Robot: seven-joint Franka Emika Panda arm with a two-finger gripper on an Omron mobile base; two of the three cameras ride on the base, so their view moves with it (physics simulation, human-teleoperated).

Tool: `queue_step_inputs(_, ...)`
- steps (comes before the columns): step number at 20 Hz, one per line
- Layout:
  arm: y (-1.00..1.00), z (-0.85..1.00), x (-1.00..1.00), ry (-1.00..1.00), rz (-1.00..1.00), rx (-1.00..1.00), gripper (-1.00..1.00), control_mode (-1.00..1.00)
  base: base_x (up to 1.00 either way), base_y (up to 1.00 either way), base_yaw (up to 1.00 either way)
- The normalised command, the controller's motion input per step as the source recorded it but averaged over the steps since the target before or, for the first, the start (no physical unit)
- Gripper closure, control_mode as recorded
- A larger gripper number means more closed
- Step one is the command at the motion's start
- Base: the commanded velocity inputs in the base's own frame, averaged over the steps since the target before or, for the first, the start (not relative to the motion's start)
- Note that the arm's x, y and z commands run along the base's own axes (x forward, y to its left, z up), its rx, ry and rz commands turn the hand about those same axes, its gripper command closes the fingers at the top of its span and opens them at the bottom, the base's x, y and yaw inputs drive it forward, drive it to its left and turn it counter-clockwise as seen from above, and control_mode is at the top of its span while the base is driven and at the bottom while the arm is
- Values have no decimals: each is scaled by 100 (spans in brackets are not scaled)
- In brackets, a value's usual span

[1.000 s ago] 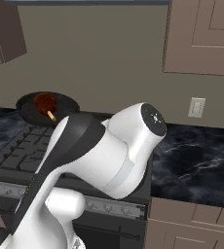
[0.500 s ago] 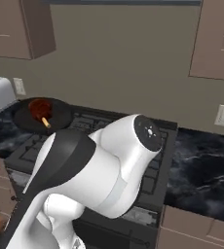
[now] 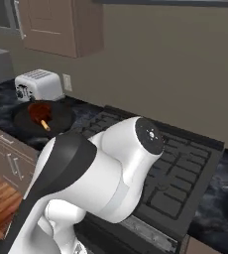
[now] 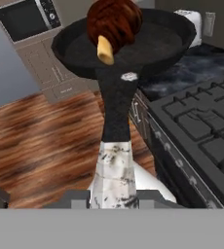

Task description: Pick up the pan with the steak in it and place it on the dining table. Then place the steak on the plate.

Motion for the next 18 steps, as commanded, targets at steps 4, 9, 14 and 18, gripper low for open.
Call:
queue_step_inputs(4, 0, 0, 0, 0, 0, 0, 100, 100, -4, 0, 50)
queue_step_inputs(9, 0, 0, 0, 0, 0, 0, 100, 100, -5, 0, 50)
queue_step_inputs(14, 0, 0, 0, 0, 0, 0, 100, 100, -5, 0, 50)
queue_step_inputs(18, 0, 0, 0, 0, 0, 0, 100, 100, -4, 0, 50)
